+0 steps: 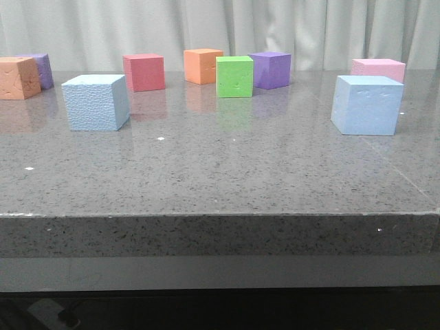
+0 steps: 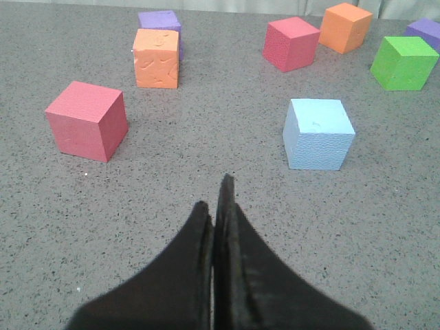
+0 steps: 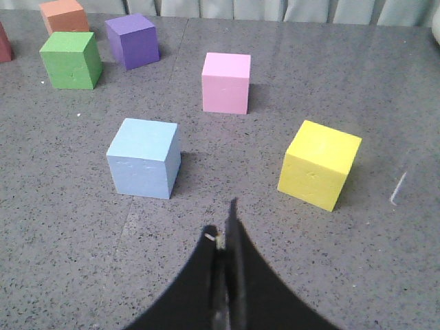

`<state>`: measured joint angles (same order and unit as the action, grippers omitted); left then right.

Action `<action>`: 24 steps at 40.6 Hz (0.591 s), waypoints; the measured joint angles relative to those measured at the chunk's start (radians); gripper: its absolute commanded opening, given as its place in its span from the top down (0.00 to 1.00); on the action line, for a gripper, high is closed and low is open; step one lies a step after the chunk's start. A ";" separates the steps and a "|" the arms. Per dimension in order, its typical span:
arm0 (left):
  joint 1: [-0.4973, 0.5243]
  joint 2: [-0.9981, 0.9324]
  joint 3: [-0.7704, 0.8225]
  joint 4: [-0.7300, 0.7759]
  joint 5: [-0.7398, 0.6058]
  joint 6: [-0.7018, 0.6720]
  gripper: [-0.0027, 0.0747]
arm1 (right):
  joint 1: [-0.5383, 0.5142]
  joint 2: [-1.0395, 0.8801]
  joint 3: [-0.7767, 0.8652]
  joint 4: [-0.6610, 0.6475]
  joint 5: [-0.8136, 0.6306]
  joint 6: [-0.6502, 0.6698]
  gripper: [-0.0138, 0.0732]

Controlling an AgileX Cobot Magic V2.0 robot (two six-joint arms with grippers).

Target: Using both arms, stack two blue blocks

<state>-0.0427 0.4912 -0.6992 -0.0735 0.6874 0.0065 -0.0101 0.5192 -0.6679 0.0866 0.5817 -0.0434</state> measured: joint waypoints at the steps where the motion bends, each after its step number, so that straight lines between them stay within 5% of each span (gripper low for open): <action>1: 0.000 0.000 0.000 0.000 -0.006 0.000 0.99 | 0.000 0.000 0.000 0.000 0.000 0.000 0.91; 5: 0.000 0.000 0.000 0.000 -0.021 0.000 0.88 | 0.000 0.000 0.000 0.000 -0.002 0.000 0.80; 10: 0.000 0.000 0.000 0.001 -0.037 0.000 0.48 | 0.000 0.000 0.000 0.000 -0.019 0.000 0.45; 14: 0.000 0.000 0.000 0.001 -0.063 0.000 0.25 | 0.000 0.000 0.000 0.000 -0.032 0.000 0.29; 24: 0.000 0.000 0.000 0.001 -0.072 0.000 0.27 | 0.000 0.000 0.000 -0.002 -0.034 0.000 0.28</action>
<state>-0.0427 0.4912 -0.6992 -0.0721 0.6157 0.0065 -0.0101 0.5192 -0.6679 0.0849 0.5474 -0.0434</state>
